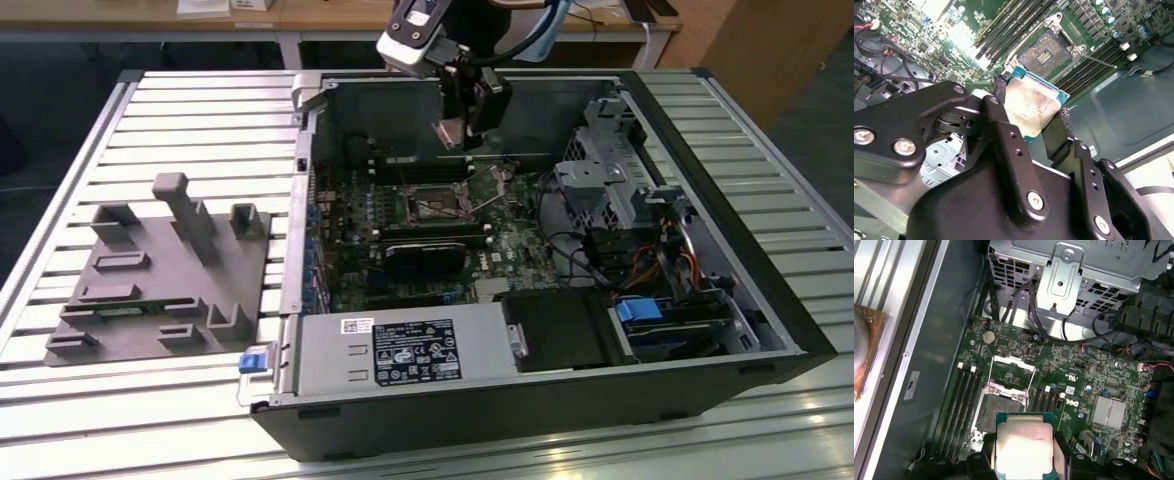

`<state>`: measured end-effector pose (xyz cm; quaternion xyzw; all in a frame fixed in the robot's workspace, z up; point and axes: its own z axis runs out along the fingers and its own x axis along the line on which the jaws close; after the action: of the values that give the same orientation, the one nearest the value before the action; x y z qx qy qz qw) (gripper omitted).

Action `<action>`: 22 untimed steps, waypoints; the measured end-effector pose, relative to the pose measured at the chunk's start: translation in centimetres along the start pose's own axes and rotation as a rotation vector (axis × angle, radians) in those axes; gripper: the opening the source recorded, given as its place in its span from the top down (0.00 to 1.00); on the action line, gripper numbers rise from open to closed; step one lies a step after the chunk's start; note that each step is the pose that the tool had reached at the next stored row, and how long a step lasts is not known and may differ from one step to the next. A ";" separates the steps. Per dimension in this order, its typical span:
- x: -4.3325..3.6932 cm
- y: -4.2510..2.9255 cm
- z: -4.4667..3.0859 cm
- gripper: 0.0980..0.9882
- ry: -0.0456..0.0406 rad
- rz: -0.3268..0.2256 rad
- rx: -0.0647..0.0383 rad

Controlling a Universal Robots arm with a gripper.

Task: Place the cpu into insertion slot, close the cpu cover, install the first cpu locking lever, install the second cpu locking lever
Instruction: 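Place the cpu into insertion slot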

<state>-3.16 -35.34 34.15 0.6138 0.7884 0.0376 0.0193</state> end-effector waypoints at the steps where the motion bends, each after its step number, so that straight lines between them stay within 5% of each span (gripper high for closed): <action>1: 0.00 0.00 0.01 0.50 -0.0006 0.006 0.000; 22: 0.00 -0.03 0.35 0.50 -0.0110 0.131 -0.002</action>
<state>-3.16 -35.34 33.80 0.6642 0.7464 0.0362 0.0218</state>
